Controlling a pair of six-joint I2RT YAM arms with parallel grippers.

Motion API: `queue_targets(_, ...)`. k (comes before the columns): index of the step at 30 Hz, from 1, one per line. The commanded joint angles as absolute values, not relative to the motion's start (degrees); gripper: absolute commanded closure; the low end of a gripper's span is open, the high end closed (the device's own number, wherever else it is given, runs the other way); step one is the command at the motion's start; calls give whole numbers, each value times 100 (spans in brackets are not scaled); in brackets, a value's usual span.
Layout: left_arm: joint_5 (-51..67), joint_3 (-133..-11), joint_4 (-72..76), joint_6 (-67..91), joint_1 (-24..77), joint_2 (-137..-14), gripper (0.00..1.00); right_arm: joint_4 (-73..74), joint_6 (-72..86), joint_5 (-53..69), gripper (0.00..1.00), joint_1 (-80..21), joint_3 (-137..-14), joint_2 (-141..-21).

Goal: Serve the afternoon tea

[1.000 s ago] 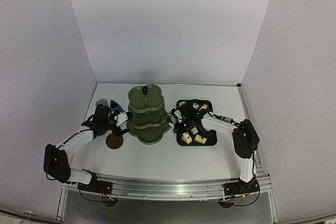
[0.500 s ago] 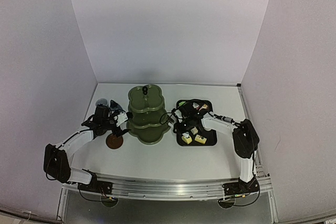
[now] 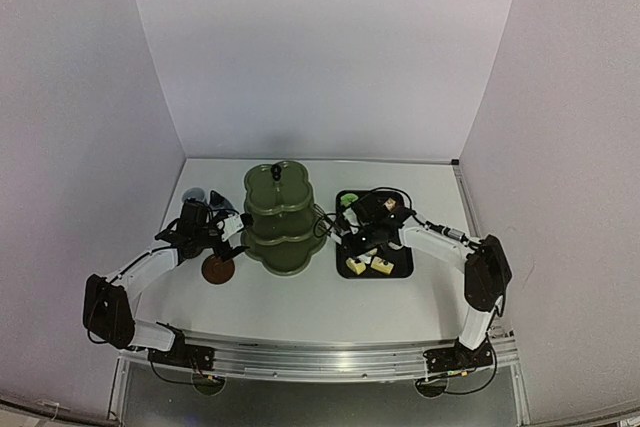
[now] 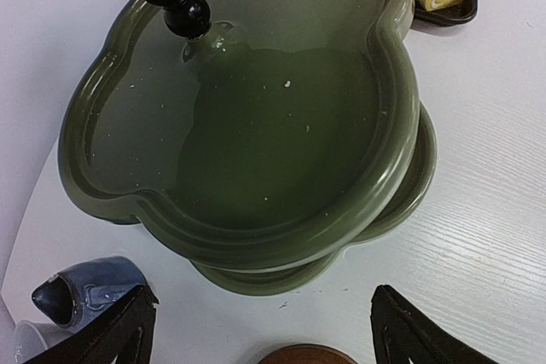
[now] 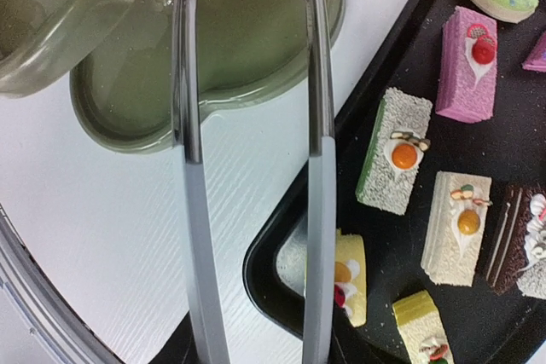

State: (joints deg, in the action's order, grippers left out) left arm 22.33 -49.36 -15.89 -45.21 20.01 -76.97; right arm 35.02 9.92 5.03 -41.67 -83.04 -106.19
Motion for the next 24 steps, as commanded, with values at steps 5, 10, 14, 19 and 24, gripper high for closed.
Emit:
queue_targets(5, 2241, -4932, -1361, -4564, 2031, -7597, 12, 4329, 1184, 82, 65, -4193, -8042, -9809)
queue_targets(10, 2243, -4824, -1276, -4506, 2030, -7572, 12, 4533, 1377, -151, 65, -4197, -7822, -9336)
queue_targets(14, 2251, -4788, -1224, -4474, 2030, -7554, 12, 4868, 1493, -410, 65, -4192, -7736, -9152)
queue_targets(19, 2229, -4750, -1146, -4475, 2030, -7562, 12, 5371, 1614, -572, 65, -4195, -7803, -9231)
queue_targets(24, 2259, -4704, -1138, -4482, 2034, -7550, 12, 5620, 1752, -545, 64, -4192, -7815, -9319)
